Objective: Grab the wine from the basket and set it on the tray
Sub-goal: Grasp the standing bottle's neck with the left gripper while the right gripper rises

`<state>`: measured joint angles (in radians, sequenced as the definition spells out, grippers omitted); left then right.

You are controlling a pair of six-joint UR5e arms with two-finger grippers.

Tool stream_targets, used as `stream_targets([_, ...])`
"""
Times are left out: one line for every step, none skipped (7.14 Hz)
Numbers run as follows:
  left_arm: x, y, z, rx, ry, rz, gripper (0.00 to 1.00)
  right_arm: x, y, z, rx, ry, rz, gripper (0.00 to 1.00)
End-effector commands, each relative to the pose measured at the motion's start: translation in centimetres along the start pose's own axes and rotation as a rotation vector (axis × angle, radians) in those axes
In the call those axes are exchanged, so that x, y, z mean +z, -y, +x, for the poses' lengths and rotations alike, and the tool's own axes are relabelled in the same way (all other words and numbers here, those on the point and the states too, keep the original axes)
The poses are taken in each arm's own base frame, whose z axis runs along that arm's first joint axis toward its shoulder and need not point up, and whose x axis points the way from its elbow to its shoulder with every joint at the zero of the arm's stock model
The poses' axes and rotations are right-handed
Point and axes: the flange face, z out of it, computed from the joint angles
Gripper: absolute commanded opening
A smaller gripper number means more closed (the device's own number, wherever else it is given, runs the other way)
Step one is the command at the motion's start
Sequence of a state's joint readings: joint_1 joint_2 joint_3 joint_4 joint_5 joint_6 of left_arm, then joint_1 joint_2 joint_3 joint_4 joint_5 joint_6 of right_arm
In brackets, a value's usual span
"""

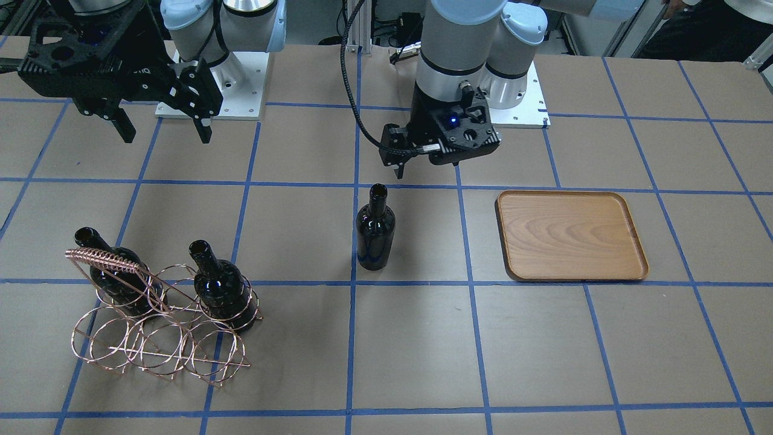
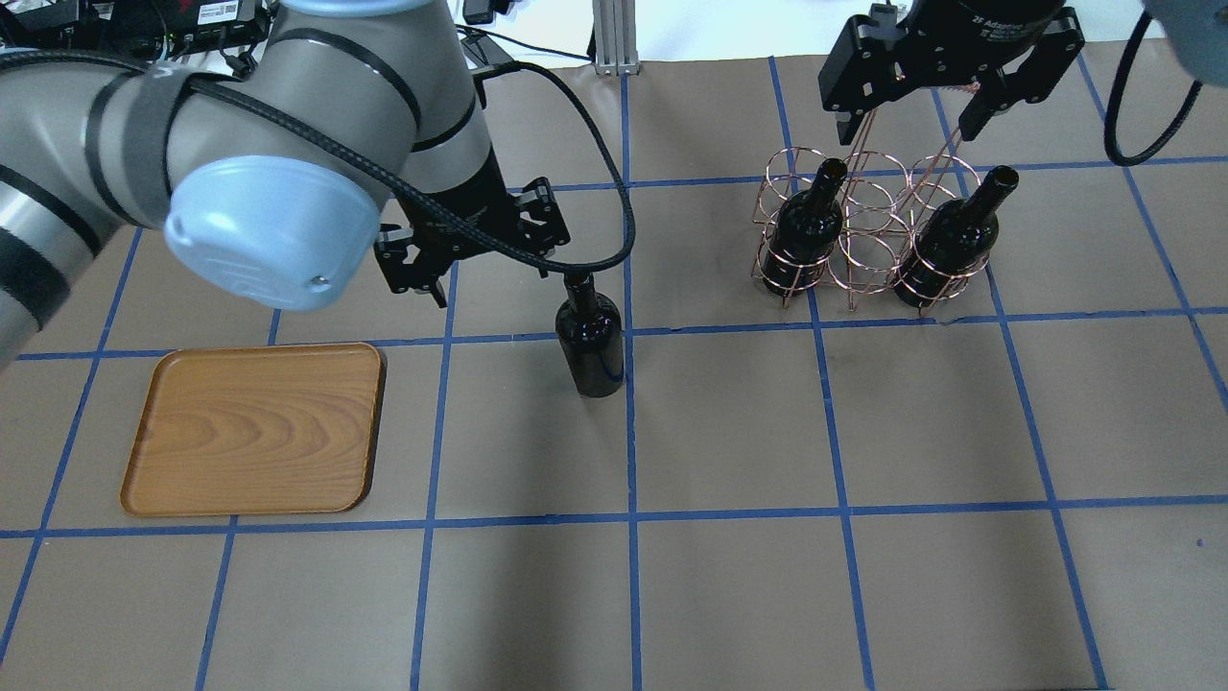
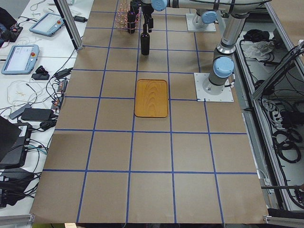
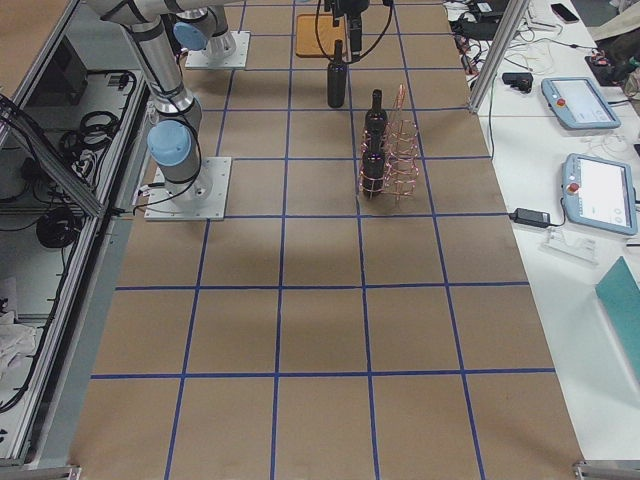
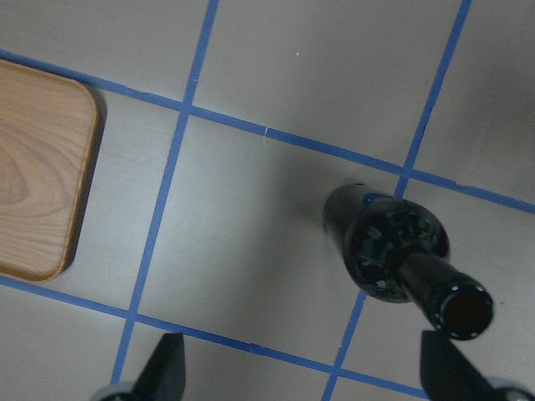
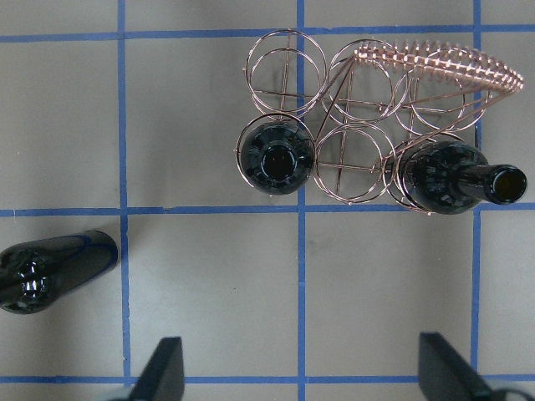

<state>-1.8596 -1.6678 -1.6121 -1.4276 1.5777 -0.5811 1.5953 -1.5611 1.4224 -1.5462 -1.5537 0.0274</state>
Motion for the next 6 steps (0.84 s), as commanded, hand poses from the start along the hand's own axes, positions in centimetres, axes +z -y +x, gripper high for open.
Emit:
stream_targets([2.6,0.1,3.4,0.019,-0.024,0.022,0.98,0.5,0.0,0.1,0.003,-0.001,-0.011,1.00])
stream_targets([3.3,-0.2,4.8,0.039,-0.038,0.042,0.98,1.0,-0.1,0.1,0.008,0.002,-0.020,1.00])
stream_targets([4.1,0.1,5.3,0.041,-0.041,0.041,0.98,1.5,-0.1,0.1,0.008,0.003,-0.028,1.00])
stream_targets([5.1,0.3,5.7,0.054,-0.030,0.032,0.98,1.5,-0.2,0.1,0.007,0.000,-0.031,1.00])
stream_targets([5.5,0.5,5.8,0.079,-0.022,0.028,0.86,1.9,-0.2,0.1,0.010,0.001,-0.037,1.00])
stream_targets([5.8,0.7,5.9,0.112,-0.015,0.027,0.65,2.0,-0.3,0.1,0.010,0.000,-0.039,1.00])
